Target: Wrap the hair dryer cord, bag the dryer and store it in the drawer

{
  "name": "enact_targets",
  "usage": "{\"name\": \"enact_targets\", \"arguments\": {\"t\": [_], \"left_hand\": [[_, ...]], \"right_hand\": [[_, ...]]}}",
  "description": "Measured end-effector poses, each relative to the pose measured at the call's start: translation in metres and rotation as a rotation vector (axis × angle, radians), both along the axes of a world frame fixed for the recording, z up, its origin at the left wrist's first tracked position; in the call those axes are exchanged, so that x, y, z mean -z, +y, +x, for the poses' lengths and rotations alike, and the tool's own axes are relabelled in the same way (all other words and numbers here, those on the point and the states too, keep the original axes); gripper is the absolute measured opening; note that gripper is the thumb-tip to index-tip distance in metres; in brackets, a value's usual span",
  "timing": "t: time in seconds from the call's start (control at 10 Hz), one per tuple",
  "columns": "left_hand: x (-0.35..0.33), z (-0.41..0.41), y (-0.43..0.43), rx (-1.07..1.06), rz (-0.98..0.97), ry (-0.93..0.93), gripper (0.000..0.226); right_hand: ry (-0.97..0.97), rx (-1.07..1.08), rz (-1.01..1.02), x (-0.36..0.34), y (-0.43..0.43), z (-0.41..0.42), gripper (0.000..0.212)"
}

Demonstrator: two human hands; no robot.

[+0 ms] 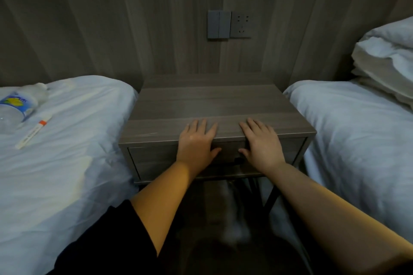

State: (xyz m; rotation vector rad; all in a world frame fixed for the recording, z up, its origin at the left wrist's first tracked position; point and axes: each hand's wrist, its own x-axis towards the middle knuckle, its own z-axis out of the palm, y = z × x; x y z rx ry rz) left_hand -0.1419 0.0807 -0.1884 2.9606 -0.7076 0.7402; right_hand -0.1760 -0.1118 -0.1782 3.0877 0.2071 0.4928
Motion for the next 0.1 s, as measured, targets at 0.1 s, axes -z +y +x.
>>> {"name": "enact_targets", "arguments": {"t": [0.1], "left_hand": [[-0.0003,0.0011,0.0011,0.006,0.000,0.049,0.076]], "right_hand": [[0.146,-0.039,0.126,-0.0245,-0.0007,-0.0085,0.086]]}}
